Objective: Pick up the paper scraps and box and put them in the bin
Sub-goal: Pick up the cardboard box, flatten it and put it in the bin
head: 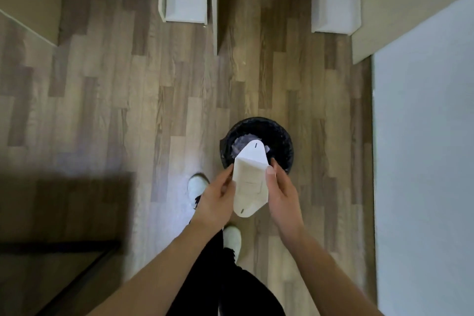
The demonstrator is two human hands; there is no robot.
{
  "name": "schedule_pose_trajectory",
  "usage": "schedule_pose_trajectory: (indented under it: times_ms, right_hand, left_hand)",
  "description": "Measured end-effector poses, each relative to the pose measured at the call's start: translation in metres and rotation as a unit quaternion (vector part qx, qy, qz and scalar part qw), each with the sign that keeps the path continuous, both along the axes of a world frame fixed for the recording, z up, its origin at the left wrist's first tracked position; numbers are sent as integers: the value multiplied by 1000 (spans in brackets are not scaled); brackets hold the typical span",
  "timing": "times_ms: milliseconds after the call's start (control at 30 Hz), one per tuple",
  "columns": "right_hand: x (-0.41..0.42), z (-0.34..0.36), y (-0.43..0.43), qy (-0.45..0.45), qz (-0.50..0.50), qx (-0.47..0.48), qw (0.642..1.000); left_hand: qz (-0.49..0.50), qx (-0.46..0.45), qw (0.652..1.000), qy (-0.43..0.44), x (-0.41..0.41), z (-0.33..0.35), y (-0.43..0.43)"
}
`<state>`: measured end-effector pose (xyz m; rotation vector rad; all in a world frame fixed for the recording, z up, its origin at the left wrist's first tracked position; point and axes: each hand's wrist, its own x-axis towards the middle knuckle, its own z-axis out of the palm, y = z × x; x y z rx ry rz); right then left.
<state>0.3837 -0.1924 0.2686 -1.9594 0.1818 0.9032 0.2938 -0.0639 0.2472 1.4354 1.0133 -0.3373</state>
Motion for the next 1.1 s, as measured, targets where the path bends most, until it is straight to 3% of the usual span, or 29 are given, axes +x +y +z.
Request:
schedule_pose_trajectory:
  times_ms: [133, 233, 433, 567, 767, 967, 1100]
  right_hand:
    - [19, -28, 8, 33, 43, -54, 997]
    - [47, -55, 15, 9, 47, -79, 996]
    - [90, -106, 9, 8, 79, -127, 989]
    - [125, -146, -17, 65, 159, -203, 964]
    - [162, -182, -60, 131, 237, -237, 933]
    - [170, -230, -81, 98, 164, -244, 951]
    - [178, -285, -77, 117, 132, -239, 955]
  left_hand:
    - [-34, -6, 999, -6, 29, -19, 15]
    - [-57, 20, 998, -6, 58, -36, 24]
    - [-98, 47, 992, 59, 101, -75, 16]
    - [-142, 17, 974, 174, 110, -115, 25]
    - [-118, 25, 970, 209, 115, -167, 36]
    - [-85, 125, 952, 266, 118, -214, 32]
    - [23, 87, 959, 270, 125, -265, 29]
